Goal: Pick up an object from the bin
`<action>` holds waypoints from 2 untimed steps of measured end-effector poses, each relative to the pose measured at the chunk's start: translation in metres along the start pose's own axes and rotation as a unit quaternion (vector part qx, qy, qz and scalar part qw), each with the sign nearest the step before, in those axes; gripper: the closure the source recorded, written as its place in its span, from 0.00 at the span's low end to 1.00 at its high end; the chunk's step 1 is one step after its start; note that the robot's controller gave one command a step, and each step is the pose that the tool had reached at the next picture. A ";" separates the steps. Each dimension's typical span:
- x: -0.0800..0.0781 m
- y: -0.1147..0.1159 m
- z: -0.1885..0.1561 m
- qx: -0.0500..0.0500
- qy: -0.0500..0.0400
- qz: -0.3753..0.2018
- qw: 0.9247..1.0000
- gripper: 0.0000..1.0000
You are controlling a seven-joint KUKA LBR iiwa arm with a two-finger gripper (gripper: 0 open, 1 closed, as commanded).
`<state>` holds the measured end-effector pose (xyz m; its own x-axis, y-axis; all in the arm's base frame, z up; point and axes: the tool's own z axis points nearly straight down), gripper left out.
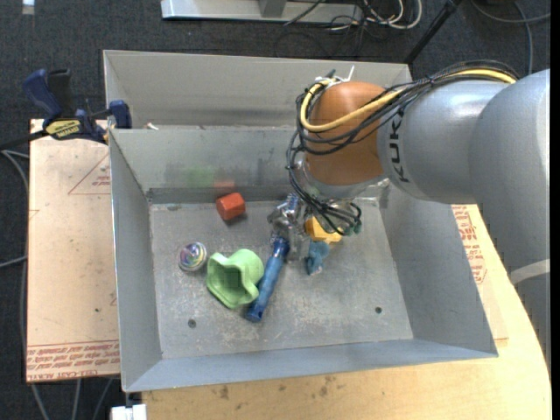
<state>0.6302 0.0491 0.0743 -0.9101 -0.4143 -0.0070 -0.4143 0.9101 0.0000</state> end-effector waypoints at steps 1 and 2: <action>0.031 -0.036 -0.126 0.003 -0.002 -0.018 1.000 1.00; 0.031 -0.034 -0.121 0.000 0.001 -0.020 1.000 0.00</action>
Offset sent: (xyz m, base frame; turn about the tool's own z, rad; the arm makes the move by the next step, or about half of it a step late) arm -0.0158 -0.0446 0.1206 -0.0419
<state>0.6153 0.0051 0.1950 -0.8933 -0.4495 -0.0041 -0.4495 0.8933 0.0002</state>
